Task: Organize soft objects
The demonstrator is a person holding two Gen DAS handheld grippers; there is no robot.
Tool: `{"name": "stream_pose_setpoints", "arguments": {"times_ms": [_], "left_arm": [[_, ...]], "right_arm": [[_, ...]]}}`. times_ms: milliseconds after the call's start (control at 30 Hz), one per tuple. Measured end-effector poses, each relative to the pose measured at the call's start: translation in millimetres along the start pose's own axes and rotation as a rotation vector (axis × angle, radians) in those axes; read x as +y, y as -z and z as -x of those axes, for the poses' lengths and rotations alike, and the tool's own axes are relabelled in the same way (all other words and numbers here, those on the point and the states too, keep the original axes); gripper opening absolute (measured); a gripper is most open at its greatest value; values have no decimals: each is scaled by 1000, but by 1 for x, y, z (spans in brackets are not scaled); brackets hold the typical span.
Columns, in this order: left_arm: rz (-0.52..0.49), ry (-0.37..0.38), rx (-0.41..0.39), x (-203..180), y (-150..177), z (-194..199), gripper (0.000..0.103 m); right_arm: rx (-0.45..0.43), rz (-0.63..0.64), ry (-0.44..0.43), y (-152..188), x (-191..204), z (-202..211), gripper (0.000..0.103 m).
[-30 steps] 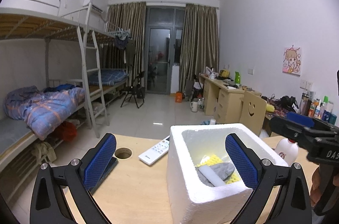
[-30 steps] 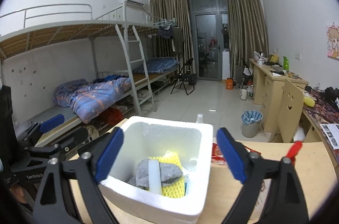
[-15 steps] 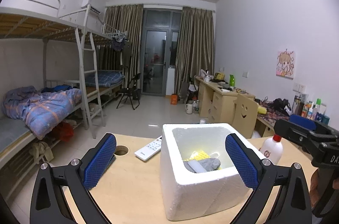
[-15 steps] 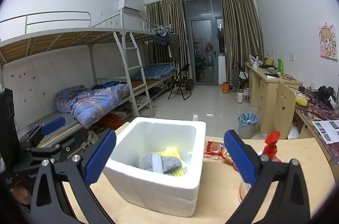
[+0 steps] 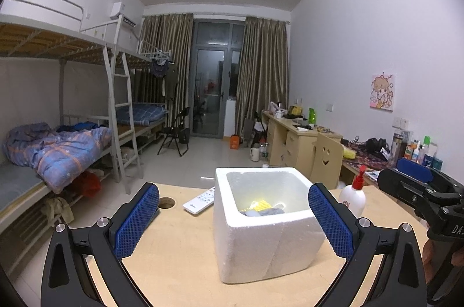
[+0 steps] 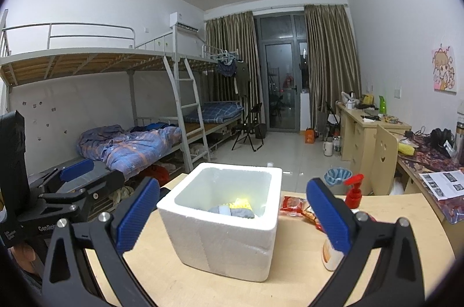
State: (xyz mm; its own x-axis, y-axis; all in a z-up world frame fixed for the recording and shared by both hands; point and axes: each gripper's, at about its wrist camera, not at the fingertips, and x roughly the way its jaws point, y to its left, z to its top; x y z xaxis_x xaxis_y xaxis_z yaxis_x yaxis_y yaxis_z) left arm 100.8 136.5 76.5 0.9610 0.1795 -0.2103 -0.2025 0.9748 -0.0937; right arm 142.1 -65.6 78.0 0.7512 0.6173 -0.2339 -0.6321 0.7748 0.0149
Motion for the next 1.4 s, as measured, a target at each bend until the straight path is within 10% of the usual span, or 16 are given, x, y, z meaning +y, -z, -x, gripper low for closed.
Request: {"name": "stream_pose_setpoints", "arguments": {"times_ms": [1400], "left_arm": [[-50,47,-65,-45,75,104,103]], "right_arm": [[-109,-59,33,76,3,90,103]]}}
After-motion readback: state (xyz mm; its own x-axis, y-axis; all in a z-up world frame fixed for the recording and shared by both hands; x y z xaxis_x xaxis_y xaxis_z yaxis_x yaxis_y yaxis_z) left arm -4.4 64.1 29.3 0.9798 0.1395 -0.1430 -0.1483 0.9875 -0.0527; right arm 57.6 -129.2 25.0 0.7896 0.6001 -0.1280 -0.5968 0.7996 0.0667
